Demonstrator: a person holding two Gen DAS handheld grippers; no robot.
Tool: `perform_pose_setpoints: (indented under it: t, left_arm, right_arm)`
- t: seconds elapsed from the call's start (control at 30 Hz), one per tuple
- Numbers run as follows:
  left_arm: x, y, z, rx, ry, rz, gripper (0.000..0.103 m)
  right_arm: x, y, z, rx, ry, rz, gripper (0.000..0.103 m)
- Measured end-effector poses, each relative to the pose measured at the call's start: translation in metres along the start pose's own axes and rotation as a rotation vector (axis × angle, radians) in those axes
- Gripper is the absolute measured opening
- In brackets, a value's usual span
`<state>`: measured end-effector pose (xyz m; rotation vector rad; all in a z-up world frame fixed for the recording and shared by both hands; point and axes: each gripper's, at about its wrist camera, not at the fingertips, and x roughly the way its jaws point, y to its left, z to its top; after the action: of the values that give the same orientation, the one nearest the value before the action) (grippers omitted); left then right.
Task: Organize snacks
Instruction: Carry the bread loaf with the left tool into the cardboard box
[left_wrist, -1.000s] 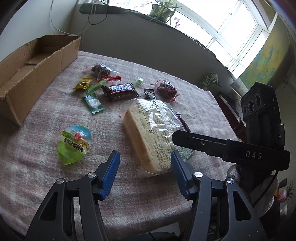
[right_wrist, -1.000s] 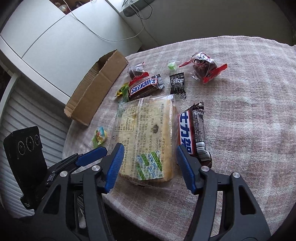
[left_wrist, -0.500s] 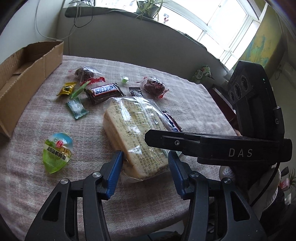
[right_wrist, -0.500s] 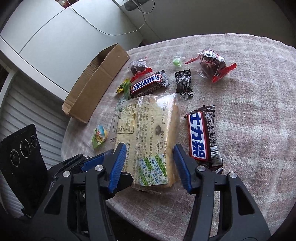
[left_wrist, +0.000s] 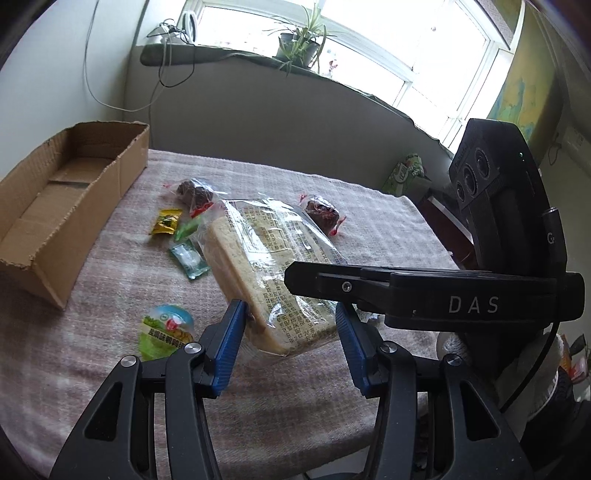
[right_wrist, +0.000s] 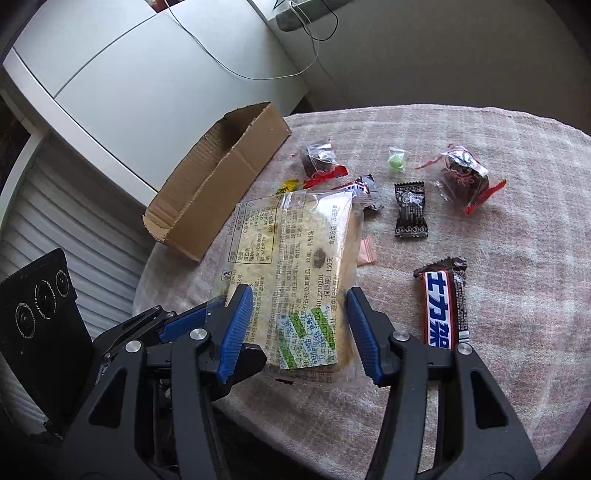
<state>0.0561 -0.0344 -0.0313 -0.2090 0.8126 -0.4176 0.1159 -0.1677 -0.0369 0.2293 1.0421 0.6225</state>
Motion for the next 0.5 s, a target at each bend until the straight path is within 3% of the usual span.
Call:
perform_pose_setpoints:
  t: [0.5]
  left_arm:
    - [-0.043,0.067,0.036,-0.022,-0.149,0.112,0.049]
  right_arm:
    - [0.040,0.088,0.062,-0.160,-0.031,0.032,0.055]
